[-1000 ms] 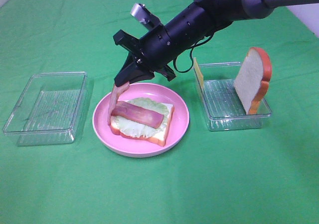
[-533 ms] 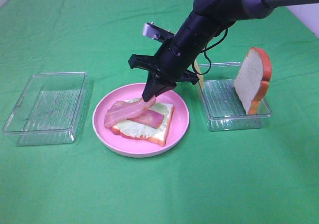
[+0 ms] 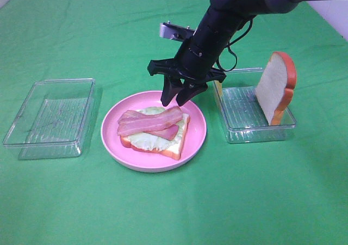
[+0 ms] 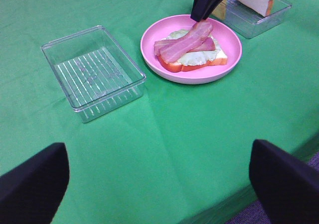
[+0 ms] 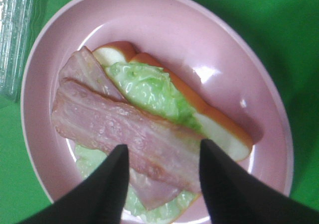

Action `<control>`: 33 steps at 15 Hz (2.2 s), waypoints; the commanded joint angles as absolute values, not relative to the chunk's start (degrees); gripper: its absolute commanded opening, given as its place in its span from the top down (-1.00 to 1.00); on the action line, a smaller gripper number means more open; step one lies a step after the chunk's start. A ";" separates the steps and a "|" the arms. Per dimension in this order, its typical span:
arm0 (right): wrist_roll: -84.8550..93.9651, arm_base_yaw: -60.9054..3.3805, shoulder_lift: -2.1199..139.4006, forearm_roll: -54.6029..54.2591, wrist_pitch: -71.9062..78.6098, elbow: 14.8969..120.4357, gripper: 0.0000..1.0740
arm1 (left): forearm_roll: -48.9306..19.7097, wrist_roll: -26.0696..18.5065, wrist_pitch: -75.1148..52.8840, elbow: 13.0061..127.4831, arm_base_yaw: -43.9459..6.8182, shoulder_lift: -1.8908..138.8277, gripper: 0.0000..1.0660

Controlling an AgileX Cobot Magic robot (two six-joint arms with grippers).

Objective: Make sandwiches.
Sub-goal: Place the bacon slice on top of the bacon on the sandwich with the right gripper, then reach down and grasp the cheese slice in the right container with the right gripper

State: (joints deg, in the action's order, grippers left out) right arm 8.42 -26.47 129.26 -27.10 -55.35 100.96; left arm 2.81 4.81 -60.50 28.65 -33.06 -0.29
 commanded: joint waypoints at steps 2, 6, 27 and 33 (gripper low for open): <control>6.93 -26.36 128.86 -22.57 -62.17 106.46 -0.19 | 2.75 4.70 -59.87 28.53 -33.23 -1.43 -0.73; 0.00 -26.36 128.74 -8.42 -70.59 115.62 -0.19 | 2.75 4.70 -59.87 28.53 -33.23 -1.43 -0.73; -7.62 -24.24 136.65 4.35 -66.86 118.43 0.20 | 2.75 4.70 -59.87 28.53 -33.23 -1.43 -0.73; -7.62 -24.24 136.77 4.35 -66.86 118.43 0.49 | 2.75 4.70 -59.87 28.53 -33.23 -1.43 -0.72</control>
State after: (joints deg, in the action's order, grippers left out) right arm -7.16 -24.35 136.59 3.72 -66.92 118.32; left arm 2.81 4.81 -60.45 28.65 -33.06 -0.29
